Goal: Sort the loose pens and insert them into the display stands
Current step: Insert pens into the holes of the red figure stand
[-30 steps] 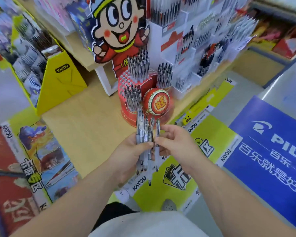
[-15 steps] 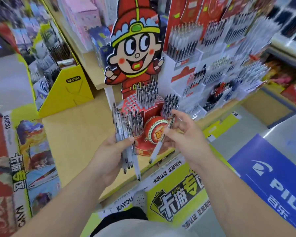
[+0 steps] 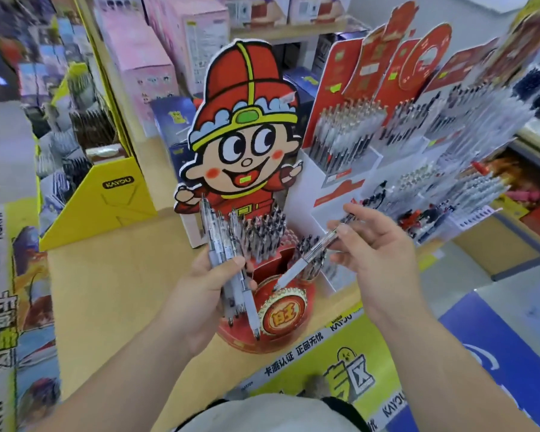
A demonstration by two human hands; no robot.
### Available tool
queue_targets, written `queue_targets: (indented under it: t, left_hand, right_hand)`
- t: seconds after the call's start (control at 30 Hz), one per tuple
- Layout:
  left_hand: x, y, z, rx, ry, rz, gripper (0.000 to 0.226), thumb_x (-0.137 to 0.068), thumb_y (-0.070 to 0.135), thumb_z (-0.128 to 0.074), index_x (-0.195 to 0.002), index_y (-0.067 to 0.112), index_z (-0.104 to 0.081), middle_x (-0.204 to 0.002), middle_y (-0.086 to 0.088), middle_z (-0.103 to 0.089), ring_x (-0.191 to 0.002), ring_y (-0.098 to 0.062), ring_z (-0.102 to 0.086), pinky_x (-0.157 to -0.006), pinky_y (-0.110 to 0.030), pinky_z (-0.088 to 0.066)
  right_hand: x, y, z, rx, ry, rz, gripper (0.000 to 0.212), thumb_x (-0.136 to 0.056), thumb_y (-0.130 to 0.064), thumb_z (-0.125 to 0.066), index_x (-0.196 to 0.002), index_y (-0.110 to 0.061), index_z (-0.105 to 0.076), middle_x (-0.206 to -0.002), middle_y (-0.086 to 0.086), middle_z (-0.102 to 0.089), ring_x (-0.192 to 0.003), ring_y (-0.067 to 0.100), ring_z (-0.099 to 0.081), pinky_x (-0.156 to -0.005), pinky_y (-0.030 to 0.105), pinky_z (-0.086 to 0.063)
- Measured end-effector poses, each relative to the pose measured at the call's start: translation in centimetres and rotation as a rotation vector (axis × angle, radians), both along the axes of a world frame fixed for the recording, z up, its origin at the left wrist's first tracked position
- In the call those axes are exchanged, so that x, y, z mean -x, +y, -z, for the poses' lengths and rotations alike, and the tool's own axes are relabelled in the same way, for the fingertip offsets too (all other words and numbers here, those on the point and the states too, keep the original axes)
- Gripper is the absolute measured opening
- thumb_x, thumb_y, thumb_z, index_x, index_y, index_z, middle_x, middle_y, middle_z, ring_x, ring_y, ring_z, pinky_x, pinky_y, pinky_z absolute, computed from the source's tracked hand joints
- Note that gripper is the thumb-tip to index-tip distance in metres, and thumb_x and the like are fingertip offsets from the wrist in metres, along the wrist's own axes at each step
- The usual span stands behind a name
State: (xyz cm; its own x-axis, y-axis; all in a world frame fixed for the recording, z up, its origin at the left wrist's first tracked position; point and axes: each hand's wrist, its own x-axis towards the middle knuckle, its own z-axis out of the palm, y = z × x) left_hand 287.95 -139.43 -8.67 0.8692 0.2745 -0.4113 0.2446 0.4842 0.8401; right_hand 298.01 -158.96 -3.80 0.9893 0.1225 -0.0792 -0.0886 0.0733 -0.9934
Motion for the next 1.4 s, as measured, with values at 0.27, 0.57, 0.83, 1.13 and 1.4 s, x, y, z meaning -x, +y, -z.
queue_targets:
  t: [0.27,0.57,0.83,1.13,1.4]
  left_hand:
    - [-2.6,-2.2,0.3,0.024,0.040,-0.315,0.016,-0.095,0.019,-0.063,-0.110,0.018,-0.062,-0.076,-0.003,-0.066,-0.069,-0.021,-0.064,-0.067,-0.040,-0.044]
    - [-4.7,-5.4,-0.7,0.011,0.071,-0.696,0.016,-0.090,0.024,-0.065,-0.103,0.015,-0.063,-0.086,-0.012,-0.060,-0.073,-0.027,-0.055,-0.078,-0.048,-0.040]
    - [-4.4,-5.7,-1.2,-0.041,0.058,-0.745,0.025,-0.087,0.025,-0.064,-0.110,0.015,-0.061,-0.088,-0.009,-0.066,-0.078,-0.027,-0.062,-0.065,-0.040,-0.041]
    - [-4.5,-3.5,0.5,0.017,0.091,-0.708,0.027,-0.084,0.031,-0.067,-0.102,0.013,-0.061,-0.080,-0.009,-0.060,-0.069,-0.026,-0.056,-0.074,-0.049,-0.039]
    - [-4.5,-2.6,0.8,0.023,0.077,-0.650,0.027,-0.081,0.033,-0.068,-0.105,0.021,-0.062,-0.087,-0.013,-0.061,-0.069,-0.023,-0.060,-0.067,-0.042,-0.040]
  right_hand:
    - [-8.9,0.3,-1.5,0.068,-0.161,-0.260,0.018,-0.094,-0.005,-0.065,-0.103,-0.020,-0.069,-0.090,0.007,-0.076,-0.077,0.021,-0.073,-0.072,0.034,-0.060]
    - [-15.3,2.4,-2.8,0.128,-0.460,-0.568,0.028,-0.091,-0.008,-0.070,-0.093,-0.035,-0.067,-0.086,-0.008,-0.073,-0.079,0.013,-0.071,-0.072,0.024,-0.057]
    - [-15.9,5.5,-0.9,0.315,-0.655,-0.723,0.020,-0.089,-0.012,-0.072,-0.099,-0.030,-0.070,-0.092,-0.024,-0.069,-0.088,-0.002,-0.066,-0.079,0.013,-0.053]
    - [-16.0,8.1,2.1,0.666,-0.622,-0.835,0.013,-0.084,-0.022,-0.078,-0.093,-0.030,-0.071,-0.083,-0.020,-0.068,-0.082,-0.007,-0.062,-0.072,0.010,-0.051]
    - [-15.4,9.0,1.8,0.725,-0.539,-0.851,0.012,-0.080,-0.026,-0.082,-0.084,-0.030,-0.072,-0.075,-0.020,-0.068,-0.076,-0.005,-0.064,-0.069,0.016,-0.054]
